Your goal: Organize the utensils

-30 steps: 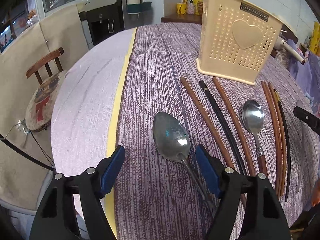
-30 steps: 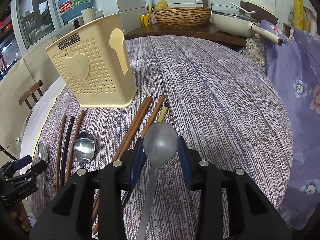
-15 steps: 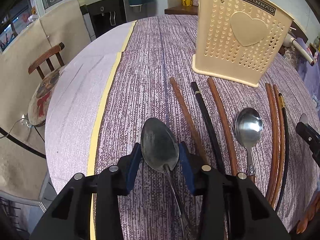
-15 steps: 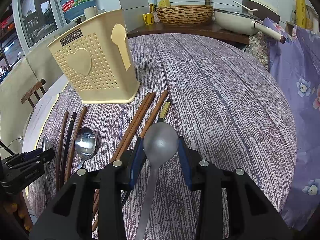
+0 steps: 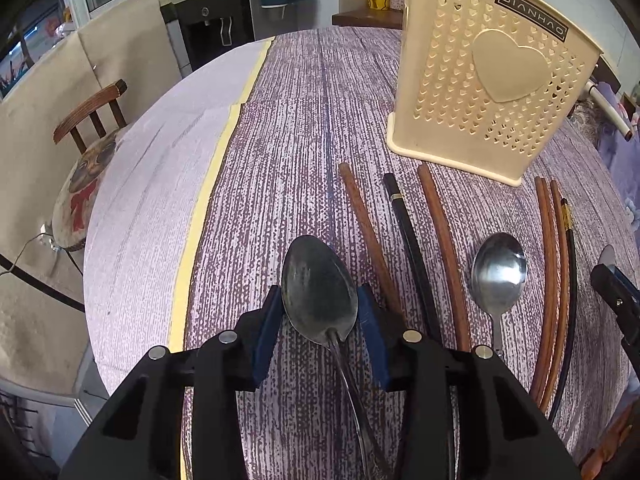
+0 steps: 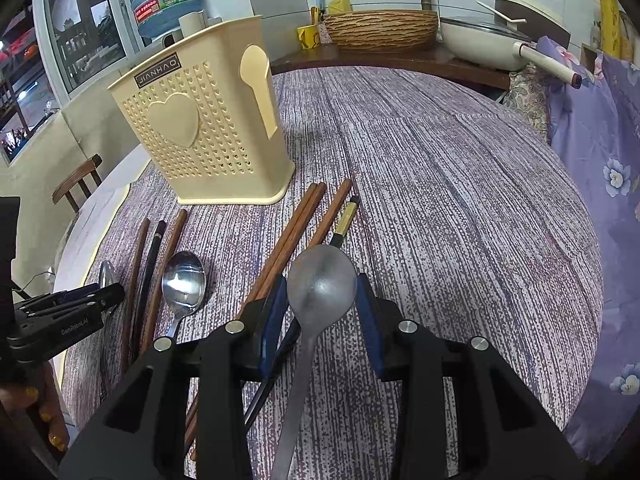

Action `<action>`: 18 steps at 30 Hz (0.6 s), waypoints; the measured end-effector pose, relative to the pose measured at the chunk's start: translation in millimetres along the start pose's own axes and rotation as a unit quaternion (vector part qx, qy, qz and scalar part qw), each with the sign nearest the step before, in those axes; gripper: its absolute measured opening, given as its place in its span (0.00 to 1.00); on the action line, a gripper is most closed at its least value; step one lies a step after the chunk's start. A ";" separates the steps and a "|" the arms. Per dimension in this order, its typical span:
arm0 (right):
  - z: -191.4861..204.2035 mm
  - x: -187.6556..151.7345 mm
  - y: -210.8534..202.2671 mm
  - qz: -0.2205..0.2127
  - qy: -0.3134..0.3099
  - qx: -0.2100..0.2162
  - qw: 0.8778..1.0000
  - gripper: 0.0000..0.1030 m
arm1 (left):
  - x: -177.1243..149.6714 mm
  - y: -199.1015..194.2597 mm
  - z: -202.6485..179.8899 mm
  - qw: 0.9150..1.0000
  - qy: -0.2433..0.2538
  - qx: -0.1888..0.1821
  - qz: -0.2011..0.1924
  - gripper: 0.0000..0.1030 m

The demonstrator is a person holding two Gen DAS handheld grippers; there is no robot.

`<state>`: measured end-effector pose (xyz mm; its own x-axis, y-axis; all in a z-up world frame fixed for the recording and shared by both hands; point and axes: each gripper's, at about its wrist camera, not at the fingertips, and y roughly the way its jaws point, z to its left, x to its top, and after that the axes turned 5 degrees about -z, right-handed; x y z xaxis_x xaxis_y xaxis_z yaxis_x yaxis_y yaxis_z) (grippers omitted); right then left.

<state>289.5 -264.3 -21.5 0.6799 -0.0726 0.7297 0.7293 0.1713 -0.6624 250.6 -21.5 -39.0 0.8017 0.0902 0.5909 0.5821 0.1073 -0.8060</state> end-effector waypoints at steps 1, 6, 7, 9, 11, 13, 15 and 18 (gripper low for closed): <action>-0.4 0.2 -0.9 -0.001 0.001 0.001 1.000 0.35 | 0.0 0.2 0.5 1.000 -0.001 -0.001 -0.002 0.38; -4.1 3.7 -7.3 -0.012 0.008 0.006 1.000 0.35 | -1.1 -1.5 5.2 0.999 -0.011 -0.018 -0.023 0.38; -5.0 4.2 -8.6 -0.014 0.009 0.006 1.000 0.35 | -0.7 -2.4 5.5 0.999 -0.013 -0.020 -0.027 0.38; -5.9 5.5 -11.2 -0.018 0.010 0.006 1.000 0.35 | 0.2 -5.0 6.1 0.999 -0.013 -0.025 -0.036 0.38; -6.3 6.6 -13.3 -0.021 0.011 0.006 1.000 0.35 | 1.8 -8.4 6.8 0.998 -0.013 -0.030 -0.045 0.38; -6.1 7.9 -16.2 -0.025 0.012 0.007 1.000 0.35 | 4.1 -13.5 7.3 0.998 -0.014 -0.034 -0.060 0.38; -5.8 9.5 -18.8 -0.031 0.012 0.006 0.999 0.35 | 6.0 -16.9 7.6 0.997 -0.014 -0.037 -0.069 0.38; -5.1 13.2 -24.5 -0.040 0.013 0.008 0.999 0.35 | 8.8 -21.1 8.5 0.996 -0.017 -0.041 -0.078 0.38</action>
<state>281.0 -274.4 3.5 0.6213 -0.1116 0.7756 0.7801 0.1804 -0.5990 244.2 -14.5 -16.4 0.6963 0.1114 0.7090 0.7096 0.0416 -0.7034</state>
